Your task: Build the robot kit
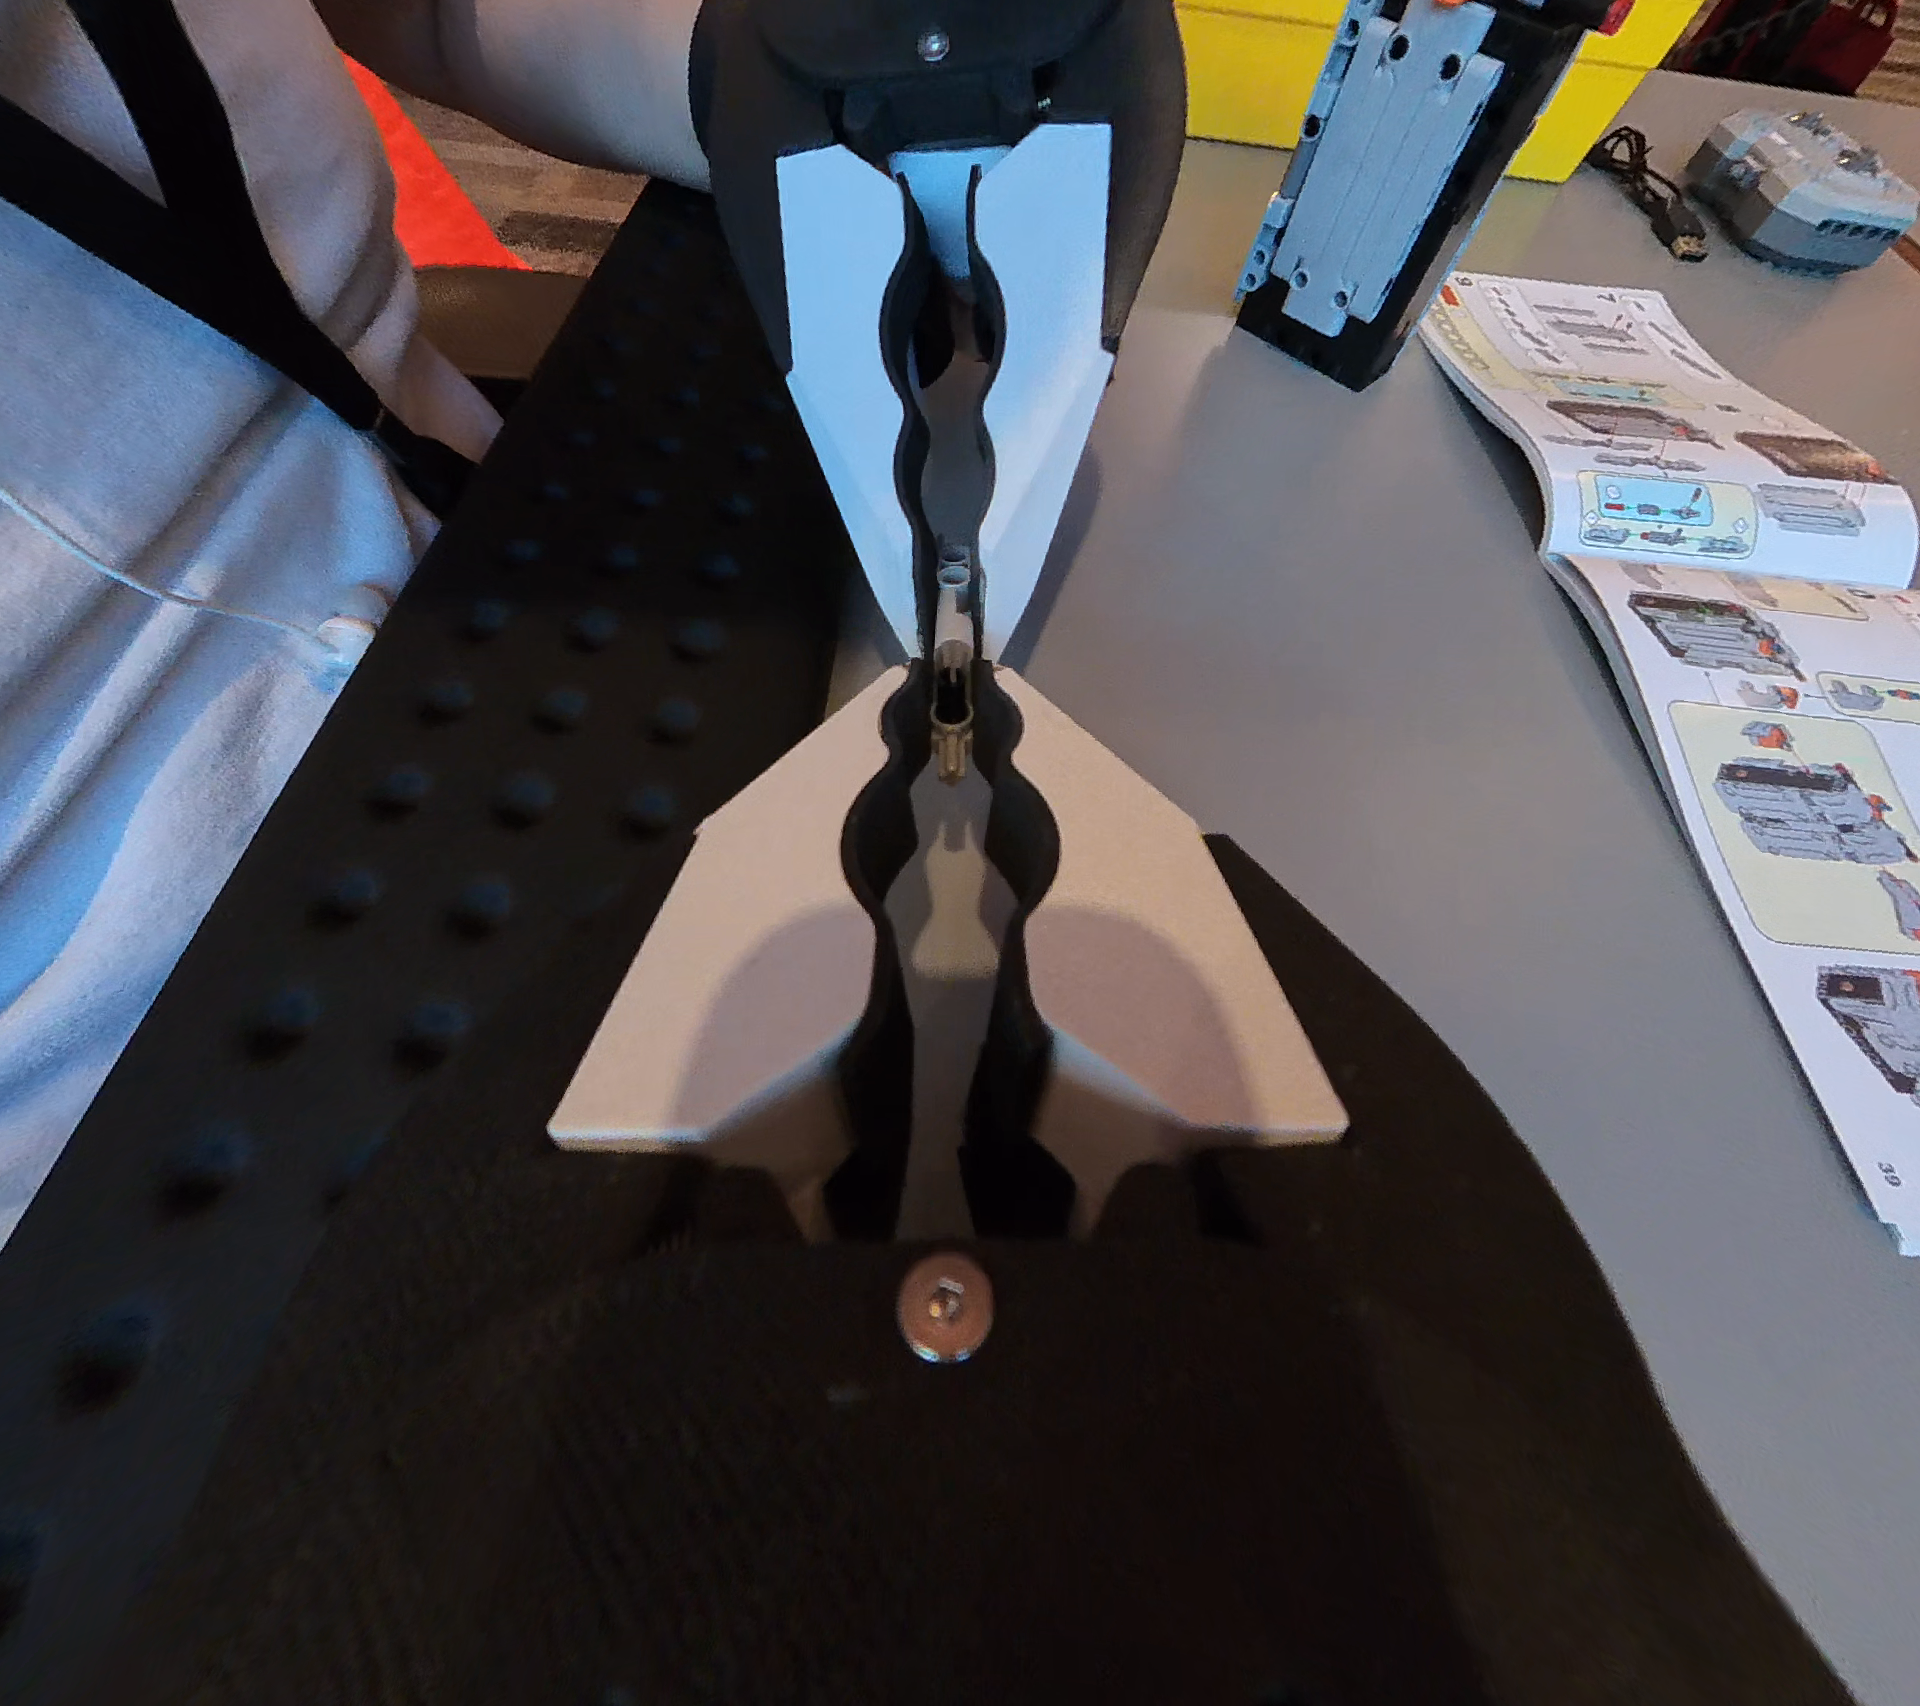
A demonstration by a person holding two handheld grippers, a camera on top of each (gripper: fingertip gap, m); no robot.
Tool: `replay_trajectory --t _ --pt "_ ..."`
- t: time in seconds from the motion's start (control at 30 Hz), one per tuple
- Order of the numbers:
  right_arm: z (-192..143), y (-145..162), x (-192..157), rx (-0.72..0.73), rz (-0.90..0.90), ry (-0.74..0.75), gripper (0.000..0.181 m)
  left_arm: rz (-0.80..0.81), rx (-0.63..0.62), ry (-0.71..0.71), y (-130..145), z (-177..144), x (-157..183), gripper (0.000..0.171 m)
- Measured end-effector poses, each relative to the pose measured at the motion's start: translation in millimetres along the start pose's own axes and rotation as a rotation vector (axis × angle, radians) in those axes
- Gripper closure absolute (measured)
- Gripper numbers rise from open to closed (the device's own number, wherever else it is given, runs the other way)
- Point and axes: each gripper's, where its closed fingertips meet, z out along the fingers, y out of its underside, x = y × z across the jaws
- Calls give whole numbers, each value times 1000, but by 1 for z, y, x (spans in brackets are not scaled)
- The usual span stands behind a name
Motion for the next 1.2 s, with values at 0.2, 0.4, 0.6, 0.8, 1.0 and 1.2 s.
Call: replay_trajectory --t 0.2,0.4,0.6,0.8,1.0,1.2 --pt "1 -2 -3 5 -29 8 175 -6 22 4 -1 -4 2 165" --pt "-45 -12 24 156 51 138 176 -132 96 -67 18 -44 -25 166" --pt "-44 -6 38 117 86 190 175 -62 -108 -130 44 -24 -37 166" --pt "-47 -4 46 86 62 231 176 -166 -98 -88 36 -16 -35 138" --pt "-32 -23 30 53 -134 236 176 -478 214 51 -26 -35 -35 144" --pt "7 -47 14 -20 -389 132 176 -612 279 184 -33 -42 -20 165"
